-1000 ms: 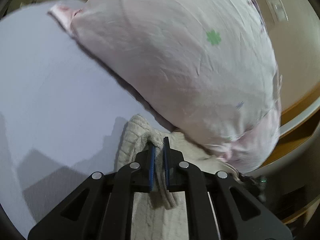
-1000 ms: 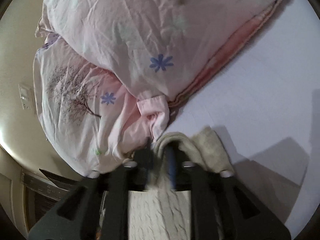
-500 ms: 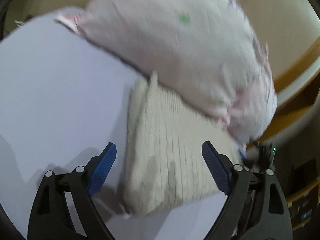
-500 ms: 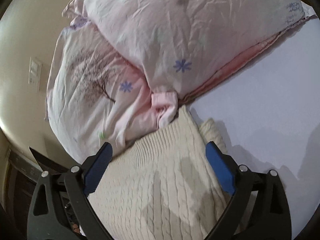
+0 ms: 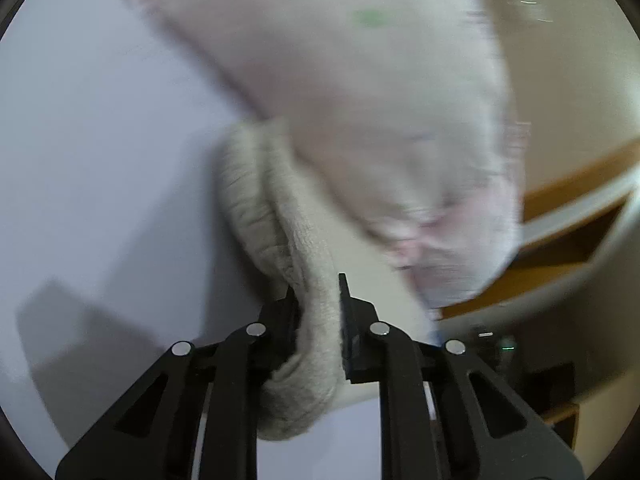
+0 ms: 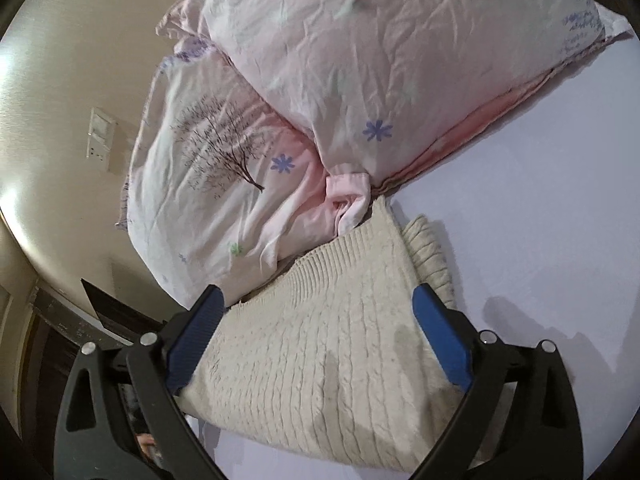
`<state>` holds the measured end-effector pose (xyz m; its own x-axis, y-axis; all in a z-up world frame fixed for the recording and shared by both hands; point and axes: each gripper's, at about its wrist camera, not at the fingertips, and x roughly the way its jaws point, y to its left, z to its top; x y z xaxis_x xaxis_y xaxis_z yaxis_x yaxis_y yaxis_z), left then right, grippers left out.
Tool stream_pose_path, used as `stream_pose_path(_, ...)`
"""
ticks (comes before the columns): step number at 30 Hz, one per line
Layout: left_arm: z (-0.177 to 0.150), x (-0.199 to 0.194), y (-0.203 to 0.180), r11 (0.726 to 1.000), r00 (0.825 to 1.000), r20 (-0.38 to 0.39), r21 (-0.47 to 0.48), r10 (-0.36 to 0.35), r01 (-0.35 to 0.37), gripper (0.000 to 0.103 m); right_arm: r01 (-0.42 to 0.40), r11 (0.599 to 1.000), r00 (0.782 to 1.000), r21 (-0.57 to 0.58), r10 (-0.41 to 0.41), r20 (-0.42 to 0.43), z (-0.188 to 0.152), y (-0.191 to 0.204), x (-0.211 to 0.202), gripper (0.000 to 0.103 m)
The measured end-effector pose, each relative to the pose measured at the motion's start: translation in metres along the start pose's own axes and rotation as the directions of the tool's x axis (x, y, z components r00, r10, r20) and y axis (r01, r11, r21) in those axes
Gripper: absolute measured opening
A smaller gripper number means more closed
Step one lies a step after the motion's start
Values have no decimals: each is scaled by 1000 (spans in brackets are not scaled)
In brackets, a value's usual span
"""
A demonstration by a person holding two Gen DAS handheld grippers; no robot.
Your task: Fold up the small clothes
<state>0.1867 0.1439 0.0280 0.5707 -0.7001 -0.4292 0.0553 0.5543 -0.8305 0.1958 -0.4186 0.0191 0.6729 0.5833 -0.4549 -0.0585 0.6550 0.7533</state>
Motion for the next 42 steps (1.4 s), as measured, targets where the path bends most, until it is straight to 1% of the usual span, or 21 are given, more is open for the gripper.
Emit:
stream_pose_path(3, -3, 17, -69, 984, 992, -15, 125, -127, 128, 15, -3, 1000, 999, 4, 3, 40, 5, -6, -16, 95)
stream_pose_path(6, -24, 77, -139, 943, 971, -122, 240, -208, 232, 15, 0, 1000, 998, 29, -2, 67, 5, -17, -28, 95)
stream_pose_path(8, -52, 138, -178, 918, 962, -202, 313, -186, 243, 15, 12, 999, 996, 45, -16, 83, 5, -24, -34, 95)
stream_pose_path(10, -88, 206, -207, 895, 960, -273, 407, -68, 179, 16, 42, 997, 993, 68, -49, 103, 6, -32, -39, 95)
stream_pose_path(12, -116, 257, -219, 879, 926, -375, 453, 36, 150, 16, 72, 994, 992, 82, -80, 97, 9, -40, -42, 95)
stream_pose_path(14, -130, 272, -220, 894, 851, -520, 346, -71, 286, 16, 85, 992, 993, 88, -91, 74, 13, -47, -48, 95)
stream_pose_path(15, -129, 263, -221, 884, 846, -520, 332, -118, 328, 16, 84, 993, 994, 84, -89, 65, 13, -48, -49, 95)
stream_pose_path(17, -112, 213, -221, 840, 872, -437, 370, -219, 396, 22, 84, 993, 995, 77, -87, 40, 15, -50, -50, 95)
stream_pose_path(18, -105, 199, -218, 835, 884, -404, 380, -236, 397, 36, 75, 994, 997, 77, -76, 9, 16, -51, -46, 95)
stream_pose_path(19, -93, 177, -210, 838, 912, -334, 404, -237, 366, 47, 68, 995, 998, 72, -66, -21, 15, -50, -42, 95)
stream_pose_path(20, -82, 159, -201, 852, 947, -257, 434, -193, 291, 63, 65, 996, 997, 61, -62, -48, 15, -48, -37, 95)
stream_pose_path(22, -70, 142, -183, 866, 983, -167, 477, -75, 147, 66, 77, 997, 992, 22, -75, -99, 13, -38, -23, 95)
stream_pose_path(23, -68, 134, -170, 872, 990, -140, 482, -16, 82, 66, 104, 995, 987, -1, -103, -121, 11, -32, -16, 95)
stream_pose_path(27, -62, 128, -117, 904, 982, -122, 420, 146, -83, 66, 136, 985, 986, -108, -145, -78, 0, -4, -21, 85)
stream_pose_path(30, -65, 124, -101, 909, 978, -142, 409, 152, -82, 68, 113, 967, 991, -229, -126, -43, -17, 22, -31, 82)
stream_pose_path(33, -68, 132, -99, 906, 974, -152, 414, 169, -92, 75, 213, 928, 962, -306, -253, -97, -27, 29, -6, 80)
stream_pose_path(35, -71, 144, -107, 906, 971, -162, 411, 178, -97, 75, 254, 924, 940, -285, -305, -153, -28, 17, 14, 46)
stream_pose_path(36, -72, 148, -106, 908, 969, -166, 407, 181, -100, 76, 266, 926, 931, -269, -319, -177, -32, 8, 18, 22)
stream_pose_path(37, -72, 151, -105, 912, 967, -176, 397, 186, -103, 76, 258, 931, 937, -260, -306, -169, -35, 3, 13, 17)
stream_pose_path(41, -76, 162, -101, 926, 962, -220, 371, 160, -69, 79, 225, 961, 958, -163, -248, -143, -42, -16, -15, 14)
stream_pose_path(42, -76, 164, -103, 924, 962, -220, 376, 160, -68, 80, 212, 965, 965, -151, -232, -124, -42, -17, -18, 22)
